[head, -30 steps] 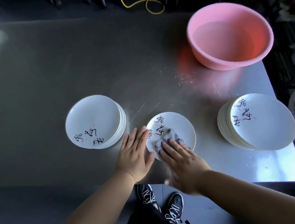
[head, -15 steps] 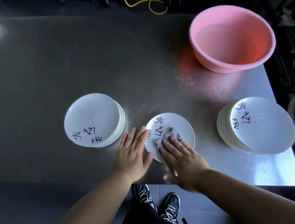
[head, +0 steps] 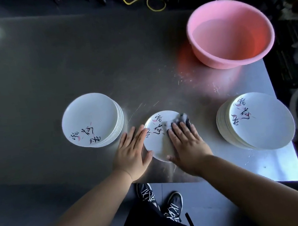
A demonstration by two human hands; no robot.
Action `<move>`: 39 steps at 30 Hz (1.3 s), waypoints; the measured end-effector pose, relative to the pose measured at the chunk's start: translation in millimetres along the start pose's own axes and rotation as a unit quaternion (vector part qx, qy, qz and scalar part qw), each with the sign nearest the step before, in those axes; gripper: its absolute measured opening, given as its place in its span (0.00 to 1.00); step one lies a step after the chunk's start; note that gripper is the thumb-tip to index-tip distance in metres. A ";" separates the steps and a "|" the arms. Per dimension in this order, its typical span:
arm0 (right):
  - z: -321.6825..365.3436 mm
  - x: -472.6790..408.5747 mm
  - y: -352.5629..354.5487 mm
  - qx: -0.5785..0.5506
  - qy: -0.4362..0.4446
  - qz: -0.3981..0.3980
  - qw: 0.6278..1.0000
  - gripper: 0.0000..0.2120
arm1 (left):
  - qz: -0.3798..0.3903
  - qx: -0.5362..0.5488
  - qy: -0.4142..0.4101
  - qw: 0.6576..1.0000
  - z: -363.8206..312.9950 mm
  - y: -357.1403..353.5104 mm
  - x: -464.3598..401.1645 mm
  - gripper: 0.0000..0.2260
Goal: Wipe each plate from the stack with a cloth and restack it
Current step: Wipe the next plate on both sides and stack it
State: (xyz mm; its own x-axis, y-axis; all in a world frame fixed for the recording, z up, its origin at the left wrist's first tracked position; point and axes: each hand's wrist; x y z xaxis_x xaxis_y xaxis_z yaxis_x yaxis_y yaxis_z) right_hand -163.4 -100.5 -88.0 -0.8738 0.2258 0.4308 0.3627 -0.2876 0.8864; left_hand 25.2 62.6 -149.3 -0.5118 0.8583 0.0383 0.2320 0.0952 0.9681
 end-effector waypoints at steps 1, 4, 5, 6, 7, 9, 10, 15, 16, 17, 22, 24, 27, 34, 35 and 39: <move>-2.2 -3.6 2.1 -0.006 -0.019 -0.006 1.000 0.51 | 0.003 -0.001 0.001 1.000 0.3 0.4 -0.2 0.33; 14.2 15.4 -6.0 -0.025 -0.032 0.006 0.999 0.52 | 0.008 -0.004 0.005 1.000 0.5 0.5 -0.2 0.33; 23.6 28.6 -15.3 -0.025 -0.020 0.003 0.999 0.51 | 0.007 -0.003 0.004 1.000 0.6 -0.1 -0.1 0.33; 31.9 41.1 -23.3 -0.031 -0.004 -0.002 1.000 0.50 | 0.006 -0.002 0.002 1.000 0.7 -0.6 0.0 0.33; 34.1 48.3 -29.4 -0.035 0.009 -0.001 0.999 0.48 | 0.004 -0.001 0.001 1.000 0.5 -0.6 -0.2 0.33; 21.5 44.7 -33.3 -0.022 0.011 -0.013 1.000 0.46 | -0.003 0.001 0.001 1.000 0.1 -0.7 -0.7 0.32; 11.6 36.5 -31.1 -0.017 -0.005 -0.026 1.000 0.46 | -0.005 0.003 0.001 1.000 -0.1 -0.7 -0.6 0.32; -6.5 17.1 -24.8 -0.058 -0.066 -0.043 0.995 0.47 | 0.001 0.000 0.000 1.000 0.6 -0.1 -0.8 0.33; 0.7 27.4 -28.6 -0.059 -0.054 -0.040 0.996 0.46 | 0.001 -0.001 -0.001 1.000 0.5 -0.3 -1.0 0.33; 8.0 39.5 -35.4 -0.049 -0.033 -0.042 0.997 0.45 | -0.001 -0.002 -0.001 1.000 0.5 -0.7 -0.9 0.33; -22.5 29.8 -21.5 -0.008 0.002 -0.061 0.998 0.45 | -0.016 0.004 -0.013 1.000 1.2 -0.3 -0.1 0.33; -43.7 -6.0 3.9 0.018 0.024 -0.029 0.999 0.45 | -0.013 0.007 -0.013 1.000 1.0 0.7 0.3 0.33; -53.0 -47.5 33.0 0.081 0.104 0.014 0.991 0.45 | -0.014 0.017 -0.010 1.000 0.1 2.7 0.5 0.33; -25.4 18.9 -0.5 -0.040 -0.038 0.003 0.998 0.47 | -0.016 -0.001 -0.012 1.000 0.9 1.6 0.2 0.34; -21.3 23.0 -2.7 -0.038 -0.046 0.013 0.998 0.48 | -0.020 -0.001 -0.015 1.000 1.0 1.1 0.1 0.34; -34.2 -10.5 14.1 -0.026 0.005 -0.020 0.999 0.46 | -0.022 -0.005 -0.014 1.000 0.7 0.3 0.1 0.33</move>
State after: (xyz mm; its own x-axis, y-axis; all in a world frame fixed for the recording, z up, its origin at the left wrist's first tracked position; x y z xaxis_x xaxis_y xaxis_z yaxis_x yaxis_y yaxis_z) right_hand -160.2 -138.7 -85.9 -0.8905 0.2277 0.3939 0.3111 -0.3271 0.8923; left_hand 25.8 63.1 -149.1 -0.4980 0.8671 -0.0107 0.2018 0.1279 0.9710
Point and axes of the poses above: each hand's wrist, its own x-axis away from the middle knuckle, its own y-axis out of the back of the hand, z = x × y, and after that the axes turned 12 degrees about y, right-handed
